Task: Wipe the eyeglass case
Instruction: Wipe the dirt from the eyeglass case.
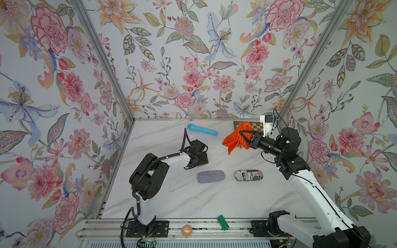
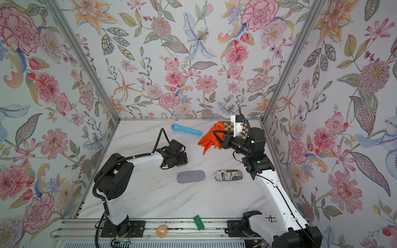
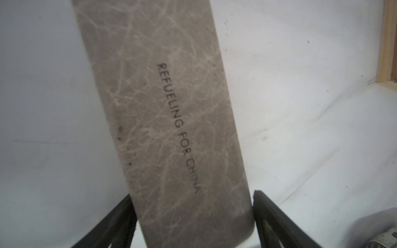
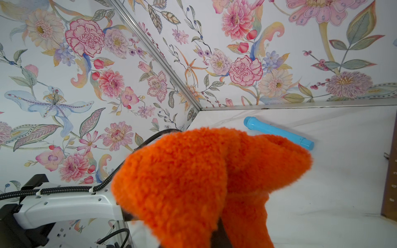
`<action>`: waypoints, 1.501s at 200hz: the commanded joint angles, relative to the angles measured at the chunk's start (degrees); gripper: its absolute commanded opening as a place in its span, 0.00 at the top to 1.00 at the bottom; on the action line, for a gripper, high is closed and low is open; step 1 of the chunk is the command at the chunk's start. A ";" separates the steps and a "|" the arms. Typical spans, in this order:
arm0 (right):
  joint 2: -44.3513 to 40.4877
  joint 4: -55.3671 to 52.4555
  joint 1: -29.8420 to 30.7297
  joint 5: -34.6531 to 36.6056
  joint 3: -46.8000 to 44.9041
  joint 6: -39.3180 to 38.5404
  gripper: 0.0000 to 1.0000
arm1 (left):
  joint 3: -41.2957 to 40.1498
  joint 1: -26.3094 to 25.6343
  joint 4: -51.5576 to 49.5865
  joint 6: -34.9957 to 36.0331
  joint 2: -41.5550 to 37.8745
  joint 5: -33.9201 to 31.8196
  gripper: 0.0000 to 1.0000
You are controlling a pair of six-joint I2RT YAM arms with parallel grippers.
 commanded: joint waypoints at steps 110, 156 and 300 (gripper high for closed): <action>-5.27 -4.20 -3.57 2.49 -2.36 2.18 1.00 | 10.17 -6.80 2.91 2.22 -2.68 11.51 0.13; -0.04 -2.62 -4.57 1.90 -0.13 2.84 1.00 | 18.19 0.22 -16.14 43.20 -5.38 11.69 0.01; 19.23 -4.60 -5.35 -0.57 16.81 2.69 1.00 | 37.00 10.58 -38.60 96.56 12.05 22.25 0.08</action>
